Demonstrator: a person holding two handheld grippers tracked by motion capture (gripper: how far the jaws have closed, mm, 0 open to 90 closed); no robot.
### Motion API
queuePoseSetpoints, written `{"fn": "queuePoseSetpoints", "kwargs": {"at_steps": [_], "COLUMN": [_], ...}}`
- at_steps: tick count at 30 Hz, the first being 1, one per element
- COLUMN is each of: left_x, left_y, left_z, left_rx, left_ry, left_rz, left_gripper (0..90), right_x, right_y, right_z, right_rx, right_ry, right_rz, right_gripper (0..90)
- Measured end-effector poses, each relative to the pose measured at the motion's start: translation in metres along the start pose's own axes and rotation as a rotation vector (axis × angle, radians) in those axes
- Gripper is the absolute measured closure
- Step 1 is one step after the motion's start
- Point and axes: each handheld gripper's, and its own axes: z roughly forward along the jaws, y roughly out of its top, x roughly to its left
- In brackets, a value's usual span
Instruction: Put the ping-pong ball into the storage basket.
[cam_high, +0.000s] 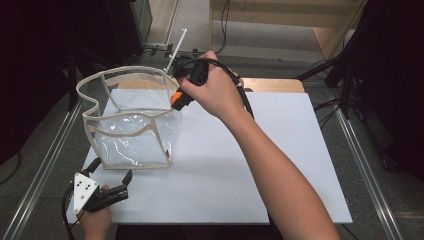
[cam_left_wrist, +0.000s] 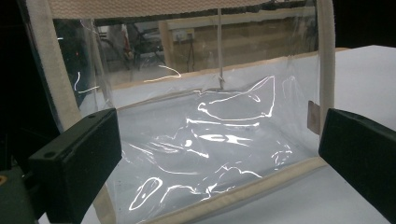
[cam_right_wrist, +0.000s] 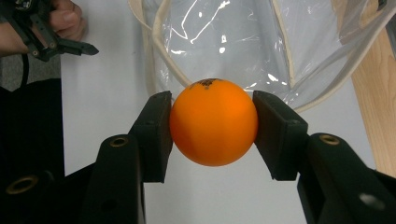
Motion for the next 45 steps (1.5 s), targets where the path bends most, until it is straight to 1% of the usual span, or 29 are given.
{"fn": "queuePoseSetpoints", "kwargs": {"at_steps": [4, 24, 34, 45], "left_x": [0.0, 0.0, 0.0, 0.001], "left_y": [0.0, 0.0, 0.0, 0.0], "left_z": [0.0, 0.0, 0.0, 0.0], "left_rx": [-0.001, -0.001, -0.002, -0.003], "left_ry": [-0.001, -0.003, -0.003, -0.004], "left_rz": [-0.001, -0.003, -0.006, -0.005], "left_gripper": [0.0, 0.0, 0.0, 0.0], "right_x": [-0.001, -0.004, -0.005, -0.007], "right_y": [0.002, 0.016, 0.023, 0.026], "right_z": [0.001, 0.006, 0.011, 0.019], "right_rx": [0.001, 0.002, 0.005, 0.008], "right_ry": [-0.001, -0.002, -0.01, -0.029], "right_rz": [0.008, -0.002, -0.001, 0.003], "right_gripper": [48.1, 48.2, 48.1, 48.1]}}
